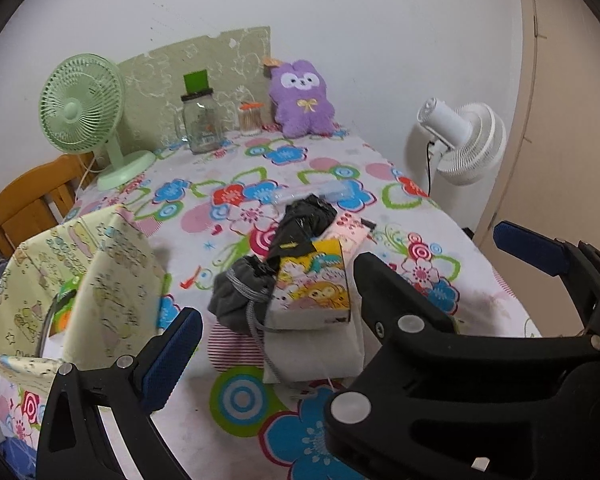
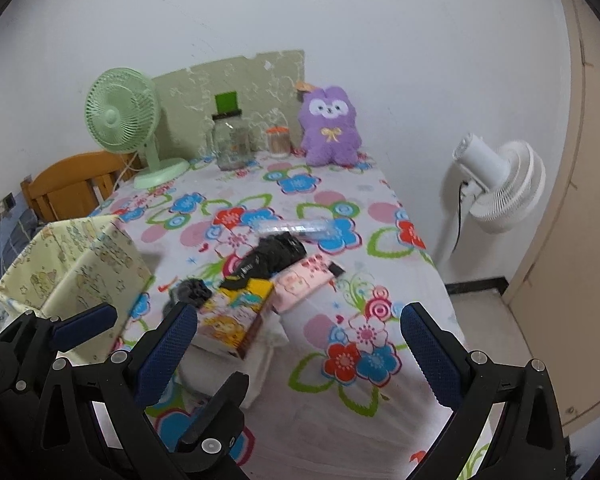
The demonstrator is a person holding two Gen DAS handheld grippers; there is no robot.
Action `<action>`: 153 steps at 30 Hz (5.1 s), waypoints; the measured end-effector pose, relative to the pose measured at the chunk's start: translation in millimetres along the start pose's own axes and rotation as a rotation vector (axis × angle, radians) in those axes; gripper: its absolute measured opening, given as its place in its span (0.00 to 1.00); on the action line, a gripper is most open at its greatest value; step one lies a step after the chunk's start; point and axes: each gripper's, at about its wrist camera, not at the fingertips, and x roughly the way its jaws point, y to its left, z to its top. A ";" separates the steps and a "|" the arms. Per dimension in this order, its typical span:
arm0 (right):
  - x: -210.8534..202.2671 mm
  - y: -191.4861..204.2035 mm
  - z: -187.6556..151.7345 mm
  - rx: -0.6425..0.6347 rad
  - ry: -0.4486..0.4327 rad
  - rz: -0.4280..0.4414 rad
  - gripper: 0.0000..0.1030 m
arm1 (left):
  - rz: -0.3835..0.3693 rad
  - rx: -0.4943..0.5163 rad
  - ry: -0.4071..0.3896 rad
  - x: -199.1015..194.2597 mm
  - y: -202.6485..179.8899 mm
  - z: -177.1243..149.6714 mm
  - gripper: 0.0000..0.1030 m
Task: Organize soft objects
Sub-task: 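Grasp the yellow cartoon snack box with the right tool while the left tool reaches the gray bag, then close the left tool on the gray drawstring bag, then lift the gray bag with the left tool while the right tool lifts the snack box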
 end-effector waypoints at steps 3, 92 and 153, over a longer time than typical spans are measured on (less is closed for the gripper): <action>8.3 -6.4 -4.4 0.020 0.021 -0.004 1.00 | -0.004 0.009 0.017 8.1 -4.3 -0.8 1.00; 88.0 1.7 14.8 -0.018 0.158 0.051 0.23 | 0.092 -0.106 0.149 81.5 45.0 15.3 0.53; -44.7 36.8 48.0 -0.035 -0.049 0.046 0.22 | 0.080 -0.006 -0.105 -58.5 38.8 37.1 0.45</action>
